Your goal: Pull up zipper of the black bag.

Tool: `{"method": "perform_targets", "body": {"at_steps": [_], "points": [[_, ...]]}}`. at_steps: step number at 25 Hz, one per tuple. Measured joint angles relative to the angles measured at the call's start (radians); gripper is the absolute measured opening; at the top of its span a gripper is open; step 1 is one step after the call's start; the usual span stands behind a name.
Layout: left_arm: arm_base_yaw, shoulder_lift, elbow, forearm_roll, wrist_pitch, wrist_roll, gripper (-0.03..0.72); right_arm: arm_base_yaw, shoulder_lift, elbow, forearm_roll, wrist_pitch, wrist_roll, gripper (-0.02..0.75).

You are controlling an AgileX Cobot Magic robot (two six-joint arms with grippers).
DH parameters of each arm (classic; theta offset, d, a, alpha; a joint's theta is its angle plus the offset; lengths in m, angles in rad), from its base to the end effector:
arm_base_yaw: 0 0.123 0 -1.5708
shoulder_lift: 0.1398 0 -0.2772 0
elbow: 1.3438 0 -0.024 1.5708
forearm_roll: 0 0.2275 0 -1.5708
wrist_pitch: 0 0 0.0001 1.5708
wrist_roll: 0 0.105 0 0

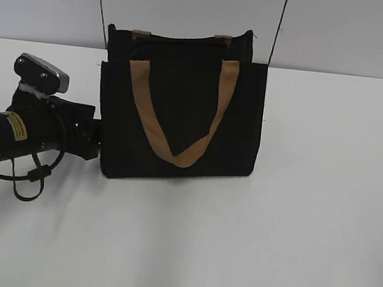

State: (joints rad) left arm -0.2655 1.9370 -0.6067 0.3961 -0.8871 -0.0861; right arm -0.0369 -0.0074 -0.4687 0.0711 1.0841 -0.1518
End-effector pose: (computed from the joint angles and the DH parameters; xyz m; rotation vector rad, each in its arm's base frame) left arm 0.3032 -0.1150 0.1191 0.6188 1.8647 -0.3596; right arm -0.0041 0.0068 0.2492 -0.1233 2.0859 -0.0286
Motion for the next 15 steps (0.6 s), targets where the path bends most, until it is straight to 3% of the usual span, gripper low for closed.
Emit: {"method": "perform_targets", "body": {"at_steps": [15], "points": [[0.001,0.109,-0.037,0.027,-0.158,0.0,0.318,0.0,0.0,0.0,0.0,0.0,0.0,0.537]]}}
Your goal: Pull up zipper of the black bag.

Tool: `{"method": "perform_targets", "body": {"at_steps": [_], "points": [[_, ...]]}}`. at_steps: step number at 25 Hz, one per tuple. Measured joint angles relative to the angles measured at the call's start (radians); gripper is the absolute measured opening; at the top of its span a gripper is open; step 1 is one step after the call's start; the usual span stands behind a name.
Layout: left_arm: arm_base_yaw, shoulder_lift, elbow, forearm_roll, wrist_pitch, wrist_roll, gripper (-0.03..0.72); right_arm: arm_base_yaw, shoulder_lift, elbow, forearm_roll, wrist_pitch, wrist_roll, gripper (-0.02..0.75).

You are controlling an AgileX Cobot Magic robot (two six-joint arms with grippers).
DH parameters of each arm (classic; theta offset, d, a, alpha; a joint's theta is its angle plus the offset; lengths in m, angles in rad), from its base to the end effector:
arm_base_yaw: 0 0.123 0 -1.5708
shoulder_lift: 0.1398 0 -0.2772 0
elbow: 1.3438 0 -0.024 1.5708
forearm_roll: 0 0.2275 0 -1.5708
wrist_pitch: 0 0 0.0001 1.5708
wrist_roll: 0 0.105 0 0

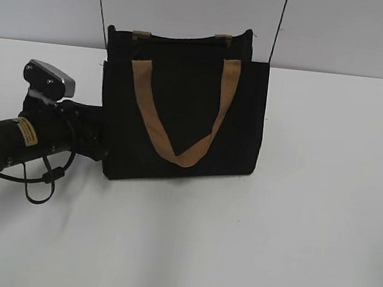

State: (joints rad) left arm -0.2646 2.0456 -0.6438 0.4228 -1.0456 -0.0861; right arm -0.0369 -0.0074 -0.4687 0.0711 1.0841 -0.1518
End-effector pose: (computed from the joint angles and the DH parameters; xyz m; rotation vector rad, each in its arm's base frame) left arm 0.3128 -0.1234 0.1055 0.6158 1.7785 -0.4292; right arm -0.0041 0.0068 0.2492 -0.1233 2.0859 -0.0286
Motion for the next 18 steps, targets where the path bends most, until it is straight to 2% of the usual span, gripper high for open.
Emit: {"method": "perform_targets", "body": {"at_steps": [5,9,12,15,18], "points": [[0.0,0.003,-0.009,-0.007,-0.01,0.0,0.283,0.0,0.0,0.0,0.0,0.0,0.0,0.537],[0.0,0.012,-0.042,-0.006,0.007,0.0,0.224,0.0,0.0,0.0,0.0,0.0,0.0,0.537],[0.0,0.015,-0.052,-0.004,0.038,0.0,0.153,0.0,0.0,0.0,0.0,0.0,0.0,0.537],[0.0,0.016,-0.052,0.005,0.078,0.0,0.043,0.0,0.0,0.0,0.0,0.0,0.0,0.537],[0.0,0.016,-0.052,0.008,0.103,0.0,0.017,0.0,0.0,0.0,0.0,0.0,0.0,0.537]]}}
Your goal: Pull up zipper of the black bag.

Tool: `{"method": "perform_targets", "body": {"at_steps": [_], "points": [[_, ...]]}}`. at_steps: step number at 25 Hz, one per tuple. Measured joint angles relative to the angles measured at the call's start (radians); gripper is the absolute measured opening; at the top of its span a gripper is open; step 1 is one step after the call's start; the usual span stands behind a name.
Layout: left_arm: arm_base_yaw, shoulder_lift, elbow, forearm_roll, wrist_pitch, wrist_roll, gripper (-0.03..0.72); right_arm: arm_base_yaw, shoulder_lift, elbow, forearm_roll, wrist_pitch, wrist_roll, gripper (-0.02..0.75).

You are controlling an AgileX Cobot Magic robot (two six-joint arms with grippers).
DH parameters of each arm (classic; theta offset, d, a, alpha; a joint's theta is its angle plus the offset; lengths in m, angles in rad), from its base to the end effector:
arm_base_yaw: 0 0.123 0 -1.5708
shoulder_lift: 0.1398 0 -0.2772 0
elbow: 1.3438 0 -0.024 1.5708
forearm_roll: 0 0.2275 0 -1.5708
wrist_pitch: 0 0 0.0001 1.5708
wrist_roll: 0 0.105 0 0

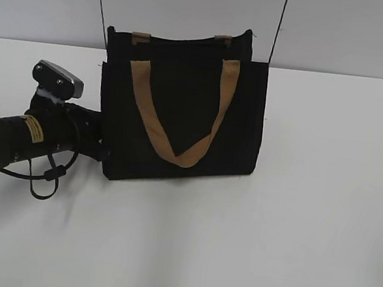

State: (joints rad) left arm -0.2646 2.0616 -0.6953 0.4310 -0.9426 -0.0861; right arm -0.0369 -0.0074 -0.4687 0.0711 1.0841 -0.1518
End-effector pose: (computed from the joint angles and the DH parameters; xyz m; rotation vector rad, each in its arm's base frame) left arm 0.3223 -0.1241 0.0989 0.6472 1.8396 -0.3937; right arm -0.0041 0.0068 0.2492 -0.1233 2.0859 -0.0286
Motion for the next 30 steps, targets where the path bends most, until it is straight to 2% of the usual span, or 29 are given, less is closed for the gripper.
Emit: {"method": "perform_targets", "body": {"at_steps": [8,19,30], "points": [[0.0,-0.13,0.0,-0.003,0.077,0.0,0.015,0.0,0.0,0.0,0.0,0.0,0.0,0.537],[0.0,-0.541,0.0,-0.01,0.419,0.0,0.015,0.0,0.0,0.0,0.0,0.0,0.0,0.537],[0.0,-0.652,0.001,-0.003,0.457,0.0,0.015,0.0,0.0,0.0,0.0,0.0,0.0,0.537]]}}
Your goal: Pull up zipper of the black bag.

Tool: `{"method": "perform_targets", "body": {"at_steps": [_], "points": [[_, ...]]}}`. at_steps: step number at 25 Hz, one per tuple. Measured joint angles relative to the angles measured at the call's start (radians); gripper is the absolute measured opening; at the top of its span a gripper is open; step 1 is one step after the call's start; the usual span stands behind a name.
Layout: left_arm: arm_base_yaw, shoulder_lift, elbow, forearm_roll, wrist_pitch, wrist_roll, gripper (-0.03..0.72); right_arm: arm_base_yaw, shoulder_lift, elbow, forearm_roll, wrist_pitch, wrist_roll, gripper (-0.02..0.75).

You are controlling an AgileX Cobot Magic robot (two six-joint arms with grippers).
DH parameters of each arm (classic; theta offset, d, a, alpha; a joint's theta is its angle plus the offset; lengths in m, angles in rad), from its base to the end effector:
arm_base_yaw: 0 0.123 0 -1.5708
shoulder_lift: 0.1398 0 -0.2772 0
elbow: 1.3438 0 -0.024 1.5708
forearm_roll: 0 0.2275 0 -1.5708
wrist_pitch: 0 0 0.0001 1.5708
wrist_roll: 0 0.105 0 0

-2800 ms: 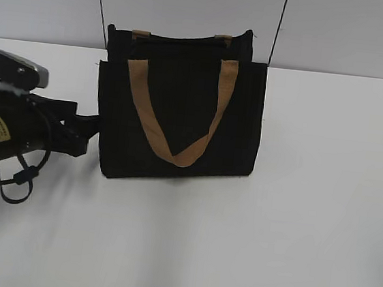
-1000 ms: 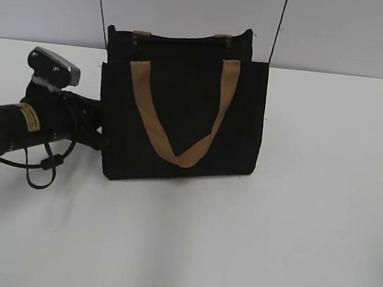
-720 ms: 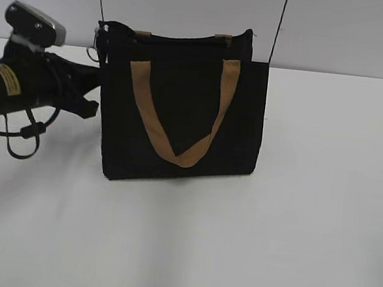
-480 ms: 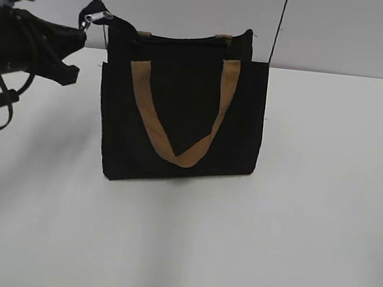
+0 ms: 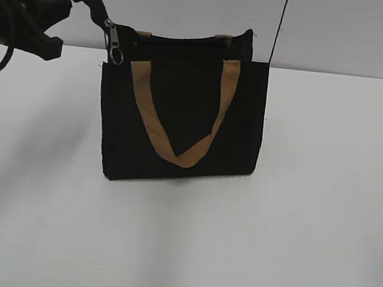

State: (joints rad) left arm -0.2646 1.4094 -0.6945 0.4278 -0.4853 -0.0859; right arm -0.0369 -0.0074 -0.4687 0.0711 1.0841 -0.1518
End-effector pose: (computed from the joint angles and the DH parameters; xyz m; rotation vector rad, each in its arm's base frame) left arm 0.2781 -0.0964 0.2674 0.6203 1.6363 -0.1465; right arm -0.0041 0.0068 0.2492 -0.1233 2.0859 -0.0286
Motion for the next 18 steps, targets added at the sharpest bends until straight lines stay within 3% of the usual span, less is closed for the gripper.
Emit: {"method": "perform_targets", "body": {"at_steps": [7,13,18], "points": [[-0.004,0.0,0.0,0.001,-0.001,0.0,0.014,0.0,0.011,-0.022,0.033,-0.097,-0.004,0.537],[-0.006,0.0,0.0,0.001,-0.001,0.0,0.014,0.0,0.24,-0.024,0.291,-0.32,-0.057,0.537],[-0.006,0.0,0.0,0.001,-0.001,0.0,0.014,0.046,0.434,-0.024,0.546,-0.388,-0.387,0.537]]}}
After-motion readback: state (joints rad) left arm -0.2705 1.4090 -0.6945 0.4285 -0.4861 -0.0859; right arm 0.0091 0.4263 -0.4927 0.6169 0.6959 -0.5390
